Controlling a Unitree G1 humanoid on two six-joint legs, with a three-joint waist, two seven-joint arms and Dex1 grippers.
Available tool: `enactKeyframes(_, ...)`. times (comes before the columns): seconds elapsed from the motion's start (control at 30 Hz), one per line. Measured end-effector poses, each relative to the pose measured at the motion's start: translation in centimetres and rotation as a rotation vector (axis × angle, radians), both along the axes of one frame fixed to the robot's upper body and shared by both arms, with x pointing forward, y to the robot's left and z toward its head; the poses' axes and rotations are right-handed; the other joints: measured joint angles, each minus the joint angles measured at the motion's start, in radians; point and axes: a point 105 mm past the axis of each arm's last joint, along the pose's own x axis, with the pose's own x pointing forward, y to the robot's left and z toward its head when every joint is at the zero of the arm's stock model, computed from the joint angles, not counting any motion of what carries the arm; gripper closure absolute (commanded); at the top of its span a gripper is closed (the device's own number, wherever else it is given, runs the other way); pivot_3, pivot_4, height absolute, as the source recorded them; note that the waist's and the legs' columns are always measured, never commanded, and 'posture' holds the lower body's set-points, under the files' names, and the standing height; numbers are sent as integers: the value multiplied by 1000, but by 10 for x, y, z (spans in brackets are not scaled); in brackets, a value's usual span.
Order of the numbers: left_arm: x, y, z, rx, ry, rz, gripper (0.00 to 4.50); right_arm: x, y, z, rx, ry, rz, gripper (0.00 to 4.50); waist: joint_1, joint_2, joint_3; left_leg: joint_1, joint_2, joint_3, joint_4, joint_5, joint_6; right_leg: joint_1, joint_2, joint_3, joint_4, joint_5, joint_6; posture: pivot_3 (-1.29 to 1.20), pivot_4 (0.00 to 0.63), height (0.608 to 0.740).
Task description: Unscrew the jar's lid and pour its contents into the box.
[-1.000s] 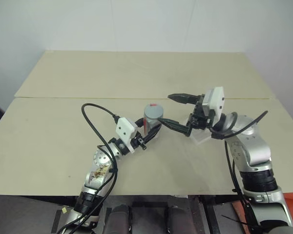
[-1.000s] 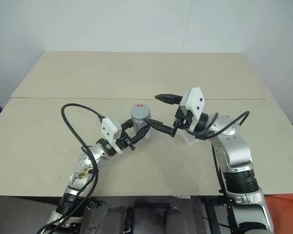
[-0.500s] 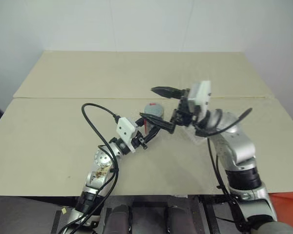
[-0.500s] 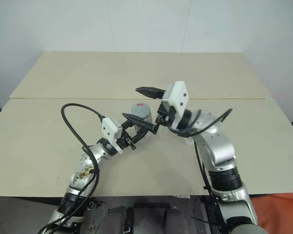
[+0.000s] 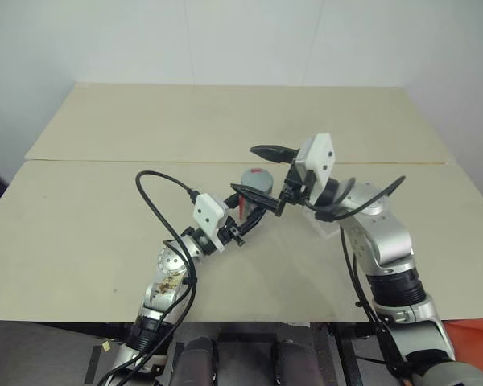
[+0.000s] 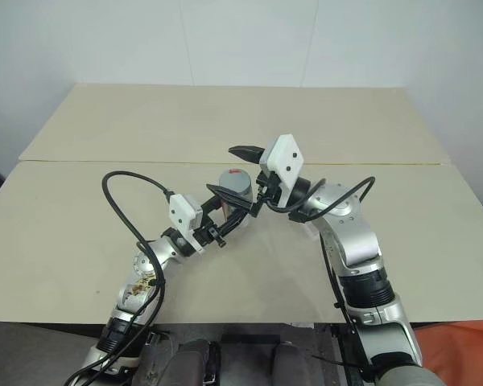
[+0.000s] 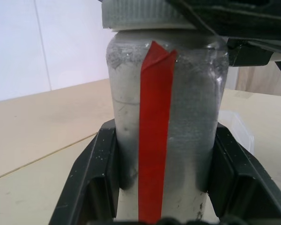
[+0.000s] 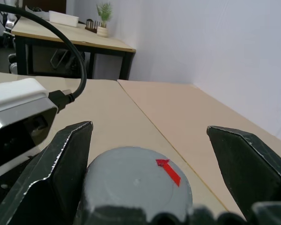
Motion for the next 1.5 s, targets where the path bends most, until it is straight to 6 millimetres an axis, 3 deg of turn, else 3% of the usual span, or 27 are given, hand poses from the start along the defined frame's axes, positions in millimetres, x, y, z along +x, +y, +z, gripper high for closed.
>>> enactKeyframes(0.37,0,1,-2,4,0,-3,2362,-6,-23,-2,-33,-6,-15,34,0,0,0,0,0,0,0,0,0,0,0,0,0,0,0,0,150,740)
enactKeyframes(1.5,0,1,-2,12,-6,-17,2362,-15,-44,-9,-70,14,-12,34,0,0,0,0,0,0,0,0,0,0,0,0,0,0,0,0,150,740)
